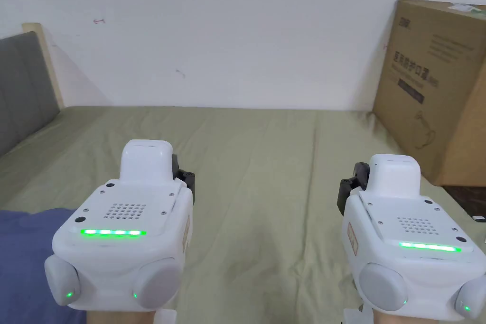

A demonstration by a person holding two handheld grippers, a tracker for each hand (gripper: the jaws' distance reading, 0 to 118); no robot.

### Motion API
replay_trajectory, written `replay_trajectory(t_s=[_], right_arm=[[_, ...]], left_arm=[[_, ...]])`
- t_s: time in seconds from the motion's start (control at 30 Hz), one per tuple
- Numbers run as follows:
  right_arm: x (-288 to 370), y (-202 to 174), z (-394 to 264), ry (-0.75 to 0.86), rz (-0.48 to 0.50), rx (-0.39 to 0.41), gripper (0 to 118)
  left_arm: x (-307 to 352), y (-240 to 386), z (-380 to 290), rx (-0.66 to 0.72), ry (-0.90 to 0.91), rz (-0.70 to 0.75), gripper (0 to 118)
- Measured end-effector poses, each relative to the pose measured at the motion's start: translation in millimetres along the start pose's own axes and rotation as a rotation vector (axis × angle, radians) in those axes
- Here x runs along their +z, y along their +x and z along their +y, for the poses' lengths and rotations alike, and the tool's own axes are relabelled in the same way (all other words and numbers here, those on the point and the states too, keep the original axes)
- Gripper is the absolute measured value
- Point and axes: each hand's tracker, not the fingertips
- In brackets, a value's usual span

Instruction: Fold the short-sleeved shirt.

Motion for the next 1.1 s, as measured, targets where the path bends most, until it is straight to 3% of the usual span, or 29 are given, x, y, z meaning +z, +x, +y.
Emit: replay_trajectory(t_s=[0.07, 0.5, 0.67, 0.9, 0.93, 0.97, 1.0, 1.03, 1.07, 1.1], right_arm=[[-4.1, -14.9, 1.6, 0.003, 0.026, 0.013, 0], [-6.3, -169.4, -5.8, -0.09, 0.501, 0.008, 0], [1.0, -200.8, -16.1, -0.14, 0.591, 0.023, 0], [-6.6, -213.1, -38.6, -0.219, 0.604, 0.056, 0], [-9.5, -214.0, -42.7, -0.233, 0.605, 0.066, 0], [-12.5, -214.5, -46.4, -0.247, 0.605, 0.073, 0], [-16.2, -214.6, -50.5, -0.259, 0.601, 0.08, 0], [-20.4, -214.3, -54.6, -0.271, 0.594, 0.086, 0], [-24.5, -213.6, -57.9, -0.283, 0.588, 0.088, 0], [-30.0, -212.2, -61.8, -0.299, 0.586, 0.087, 0]], left_arm=[[6.4, -17.5, 0.3, 0.011, -0.003, 0.045, 0], [87.5, -155.9, -18.8, 0.055, -0.097, 0.492, 0], [91.5, -180.8, -30.1, 0.074, -0.152, 0.535, 0], [17.7, -216.7, -74.6, 0.205, -0.401, 0.436, 0], [1.0, -222.2, -84.3, 0.224, -0.454, 0.408, 3], [-13.5, -227.0, -93.7, 0.258, -0.483, 0.388, 19], [-29.5, -232.5, -104.1, 0.293, -0.53, 0.357, 44], [-43.8, -237.8, -114.0, 0.322, -0.571, 0.333, 79], [-56.3, -241.4, -122.3, 0.349, -0.599, 0.327, 95], [-69.8, -244.5, -131.8, 0.354, -0.639, 0.326, 103]])
